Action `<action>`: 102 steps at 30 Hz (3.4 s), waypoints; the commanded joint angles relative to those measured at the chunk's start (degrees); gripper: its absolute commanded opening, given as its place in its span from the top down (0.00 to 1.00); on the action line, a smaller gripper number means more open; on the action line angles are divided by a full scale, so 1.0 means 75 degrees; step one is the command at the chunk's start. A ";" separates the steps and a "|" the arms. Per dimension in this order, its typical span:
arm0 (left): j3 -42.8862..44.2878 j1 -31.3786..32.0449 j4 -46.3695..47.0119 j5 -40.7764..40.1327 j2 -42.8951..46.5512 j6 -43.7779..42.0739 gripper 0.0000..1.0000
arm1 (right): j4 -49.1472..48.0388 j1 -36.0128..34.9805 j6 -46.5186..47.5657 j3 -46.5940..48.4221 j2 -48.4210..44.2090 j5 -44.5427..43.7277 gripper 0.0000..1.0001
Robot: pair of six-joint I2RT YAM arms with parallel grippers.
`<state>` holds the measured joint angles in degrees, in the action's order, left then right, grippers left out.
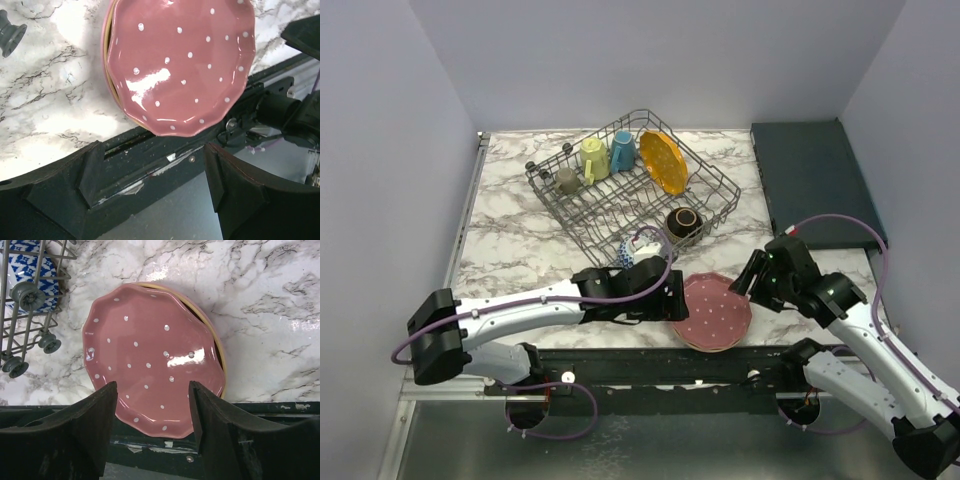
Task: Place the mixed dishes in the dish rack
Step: Pick up the plate at the center of the board.
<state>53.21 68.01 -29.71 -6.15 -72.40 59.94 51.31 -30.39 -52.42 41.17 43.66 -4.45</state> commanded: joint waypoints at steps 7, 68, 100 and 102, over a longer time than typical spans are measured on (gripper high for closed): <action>0.0126 0.0027 0.0684 -0.0510 -0.1198 0.0549 0.22 | 0.0195 -0.0019 -0.0174 -0.0004 -0.0146 -0.0227 0.36; -0.0028 -0.0689 0.1130 0.0190 -0.1153 0.0228 1.00 | 0.0041 -0.0024 -0.0411 -0.0320 -0.0514 0.0048 0.37; -0.0766 -0.0642 0.0738 0.0199 -0.0915 0.0410 0.92 | -0.0412 -0.0026 -0.0574 -0.0859 -0.0402 0.0534 0.37; -0.0789 -0.0642 0.0738 0.0188 -0.0922 0.0410 0.92 | -0.0431 -0.0017 -0.0582 -0.0917 -0.0362 0.0534 0.37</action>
<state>47.03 62.70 -22.72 -5.54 -78.35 64.12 49.19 -30.39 -56.01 35.79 40.60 -1.28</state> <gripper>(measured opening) 0.082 0.632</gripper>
